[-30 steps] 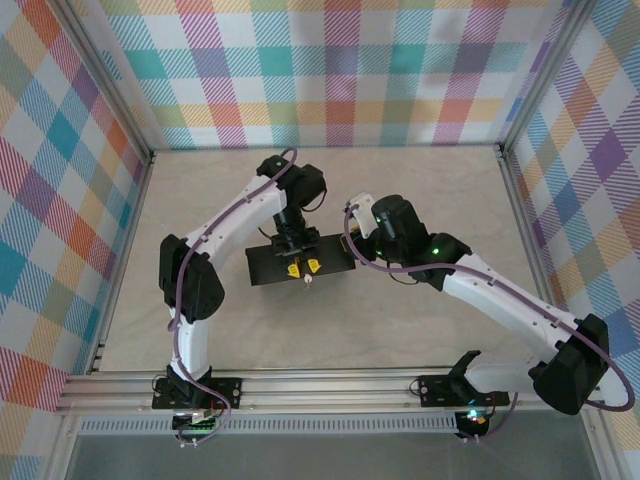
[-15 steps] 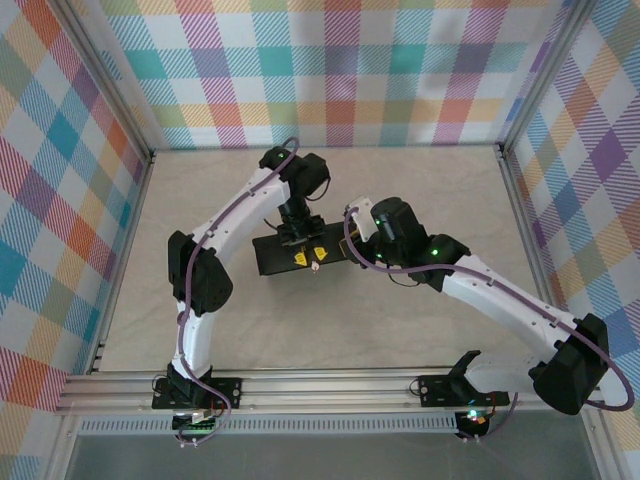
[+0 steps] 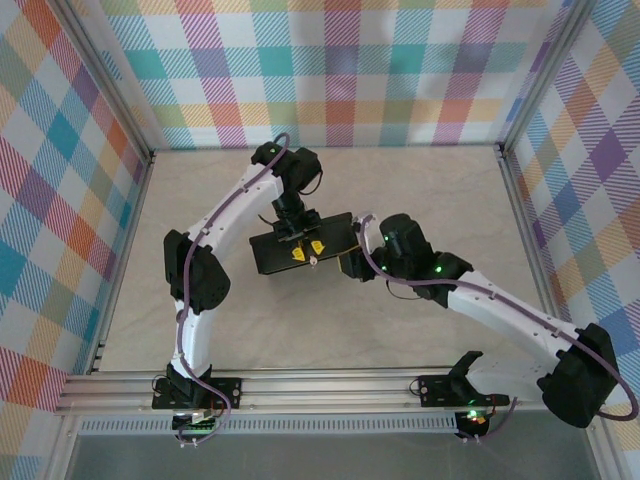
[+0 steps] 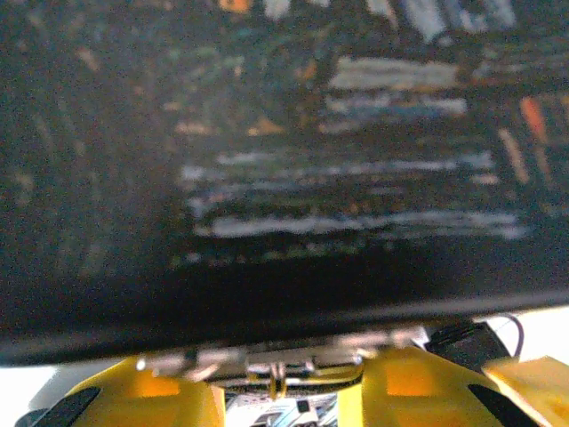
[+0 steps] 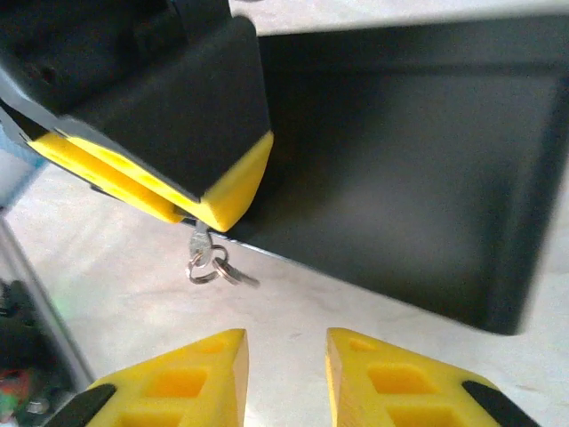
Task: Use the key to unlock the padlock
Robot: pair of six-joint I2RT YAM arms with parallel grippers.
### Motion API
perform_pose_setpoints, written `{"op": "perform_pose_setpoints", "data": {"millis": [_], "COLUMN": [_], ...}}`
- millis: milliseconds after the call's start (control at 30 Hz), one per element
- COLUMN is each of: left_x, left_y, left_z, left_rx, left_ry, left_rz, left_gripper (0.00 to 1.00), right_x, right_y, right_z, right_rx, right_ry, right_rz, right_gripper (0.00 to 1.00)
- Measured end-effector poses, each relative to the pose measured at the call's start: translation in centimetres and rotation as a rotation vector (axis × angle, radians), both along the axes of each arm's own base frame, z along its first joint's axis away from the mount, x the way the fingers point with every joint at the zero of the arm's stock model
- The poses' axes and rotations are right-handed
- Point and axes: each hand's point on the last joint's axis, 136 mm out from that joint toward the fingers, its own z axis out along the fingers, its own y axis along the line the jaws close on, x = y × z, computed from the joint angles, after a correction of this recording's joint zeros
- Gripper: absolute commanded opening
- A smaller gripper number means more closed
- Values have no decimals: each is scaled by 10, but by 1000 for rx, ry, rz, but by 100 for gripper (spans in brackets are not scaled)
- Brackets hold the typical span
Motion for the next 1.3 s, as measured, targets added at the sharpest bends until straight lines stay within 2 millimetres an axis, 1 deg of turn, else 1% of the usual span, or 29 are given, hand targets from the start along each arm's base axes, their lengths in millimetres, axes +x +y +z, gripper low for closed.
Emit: {"op": "perform_pose_setpoints", "data": {"millis": [100,200,367,500,600,700,933,1200,1300], "left_x": [-1,-1,-4,-5,-5,-3,-3,-2,0], "left_y": [-2,-5,-7,-8,-10,-12,-12,-13,-13], "left_z": [2,2,6,8,8,7,6,6,7], "left_rx": [-13,-30,-56,-70,-81,-92,-88,-88,-99], "left_ry": [8,7,5,4,6,4,9,11,8], "left_rz": [8,16,33,42,51,55,61,76,81], "left_gripper": [16,16,16,17,16,16,17,16,16], "right_x": [-6,-6,-3,2,5,7,8,3,1], "right_y": [8,19,30,36,39,43,46,48,47], "right_z": [-16,-19,-7,4,6,4,0,0,-6], "right_rx": [78,158,285,349,373,381,399,435,432], "right_ry": [93,152,180,181,188,193,212,240,256], "right_rz": [-3,-5,-17,-21,-25,-26,-27,-19,-20], "right_gripper": [32,33,34,34,34,33,28,31,30]}}
